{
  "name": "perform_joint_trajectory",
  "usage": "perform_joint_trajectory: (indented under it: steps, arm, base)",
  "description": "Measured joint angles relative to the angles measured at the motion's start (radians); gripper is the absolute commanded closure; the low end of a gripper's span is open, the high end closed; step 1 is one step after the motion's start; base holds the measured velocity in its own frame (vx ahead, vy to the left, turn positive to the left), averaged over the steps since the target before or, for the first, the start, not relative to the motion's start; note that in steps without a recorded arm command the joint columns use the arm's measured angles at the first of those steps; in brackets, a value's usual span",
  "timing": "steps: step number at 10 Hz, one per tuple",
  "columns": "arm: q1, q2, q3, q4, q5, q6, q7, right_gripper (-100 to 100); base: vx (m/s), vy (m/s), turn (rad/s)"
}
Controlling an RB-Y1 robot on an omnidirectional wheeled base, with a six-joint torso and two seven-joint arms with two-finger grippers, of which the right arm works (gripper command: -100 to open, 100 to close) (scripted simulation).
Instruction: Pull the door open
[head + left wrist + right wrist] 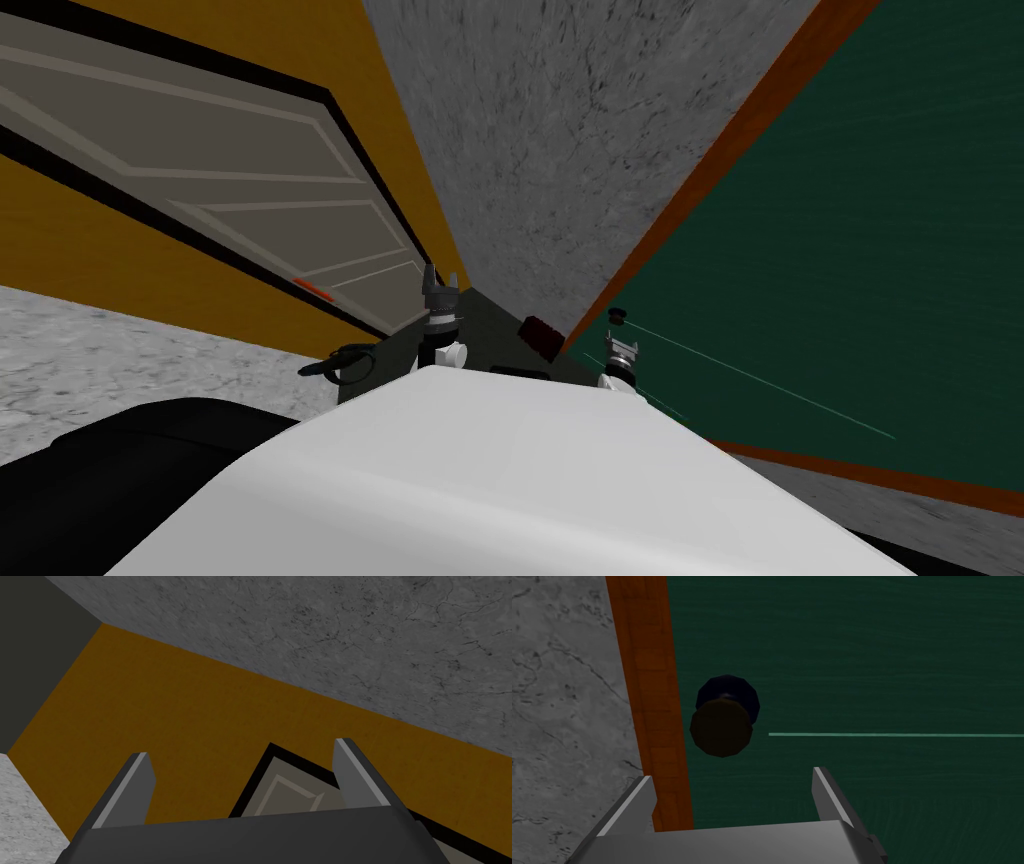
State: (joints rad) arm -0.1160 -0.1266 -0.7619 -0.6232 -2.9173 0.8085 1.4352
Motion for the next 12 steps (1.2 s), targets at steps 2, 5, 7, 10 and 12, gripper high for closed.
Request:
perform_joint_trajectory:
  steps: [2,5,7,10,12]
  arm:
    - [-0.029,-0.018,-0.041,0.064,-0.037,0.019,0.031,-100]
    - [-0.052,-0.039,-0.092,0.113,-0.085,0.024,0.063,-100]
    - [-0.048,-0.031,-0.106,0.098,-0.098,0.016,0.073,-100]
    - [-0.049,-0.032,-0.106,0.098,-0.098,0.016,0.072,100]
    - [-0.047,-0.031,-0.105,0.100,-0.098,0.014,0.073,100]
  base:
    - [0.021,-0.079,0.284]
    - [0.107,-0.132,0.202]
    - [0.092,-0.082,0.072]
    - [-0.016,0.013,-0.012]
    - [-0.010,0.008,0.001]
